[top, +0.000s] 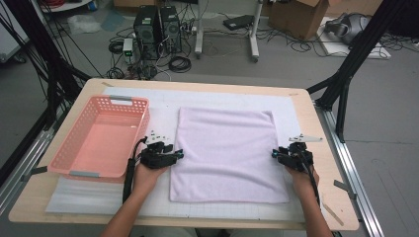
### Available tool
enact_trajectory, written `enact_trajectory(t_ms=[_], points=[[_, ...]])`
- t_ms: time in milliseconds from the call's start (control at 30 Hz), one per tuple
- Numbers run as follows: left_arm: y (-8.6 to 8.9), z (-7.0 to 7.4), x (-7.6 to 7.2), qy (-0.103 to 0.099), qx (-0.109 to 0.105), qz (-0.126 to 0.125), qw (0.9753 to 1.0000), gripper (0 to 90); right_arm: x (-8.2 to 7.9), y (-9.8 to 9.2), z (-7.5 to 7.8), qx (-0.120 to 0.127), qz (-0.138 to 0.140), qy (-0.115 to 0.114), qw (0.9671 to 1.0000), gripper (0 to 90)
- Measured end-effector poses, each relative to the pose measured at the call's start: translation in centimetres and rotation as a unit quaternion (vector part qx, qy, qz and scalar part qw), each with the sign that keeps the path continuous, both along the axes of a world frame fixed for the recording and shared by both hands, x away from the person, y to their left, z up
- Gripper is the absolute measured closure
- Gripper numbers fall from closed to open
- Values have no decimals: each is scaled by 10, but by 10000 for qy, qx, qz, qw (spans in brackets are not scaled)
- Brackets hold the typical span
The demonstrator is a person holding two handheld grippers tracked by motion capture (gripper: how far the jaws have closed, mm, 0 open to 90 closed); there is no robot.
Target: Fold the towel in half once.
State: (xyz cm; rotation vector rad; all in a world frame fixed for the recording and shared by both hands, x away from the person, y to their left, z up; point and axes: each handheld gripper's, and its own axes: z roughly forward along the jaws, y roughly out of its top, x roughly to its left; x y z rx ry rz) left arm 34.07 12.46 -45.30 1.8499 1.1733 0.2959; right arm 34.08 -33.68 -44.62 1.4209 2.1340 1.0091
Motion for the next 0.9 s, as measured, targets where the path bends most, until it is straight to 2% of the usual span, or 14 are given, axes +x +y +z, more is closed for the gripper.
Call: enact_trajectory(t_ms=[33,100,167,233,267,300,333,367,400,467,500,700,833,900], points=[[-1,0,0,-38,20,35,10000,500,0,0,1,-75,37,-59,9999,832],[-6,1,-1,-101,220,-64,9997,622,0,3,2,-462,-1,-238,9986,858],[-8,1,-2,-172,371,-47,9992,654,2,3,2,-600,-238,-348,9973,862],[-8,1,-2,-160,362,8,9992,711,3,0,0,-577,-454,-300,9969,856],[-8,1,-2,-168,358,-55,9992,742,2,0,-1,-573,-498,-309,9966,846],[-9,1,-3,-205,383,-88,9990,809,0,1,0,-625,-533,-322,9961,812],[-11,1,-4,-235,427,-107,9988,822,-1,2,0,-636,-543,-294,9961,749],[-11,2,-4,-269,487,-97,9984,834,-2,1,1,-573,-535,-271,9966,657],[-12,2,-4,-295,501,-61,9983,839,-4,-1,2,-404,-592,-261,9971,609],[-11,2,-3,-325,518,45,9981,849,-9,-8,6,-27,-536,-274,9982,582],[-11,2,-3,-333,515,107,9981,850,-13,-10,8,57,-487,-310,9983,576],[-9,3,-4,-350,437,332,9979,829,-38,-8,11,-139,-15,-354,9993,573],[-1,3,-13,-316,332,168,9988,618,-56,-9,13,-93,193,-341,9992,583],[4,3,-20,-349,202,52,9992,584,-65,-10,12,-67,258,-338,9991,595]])
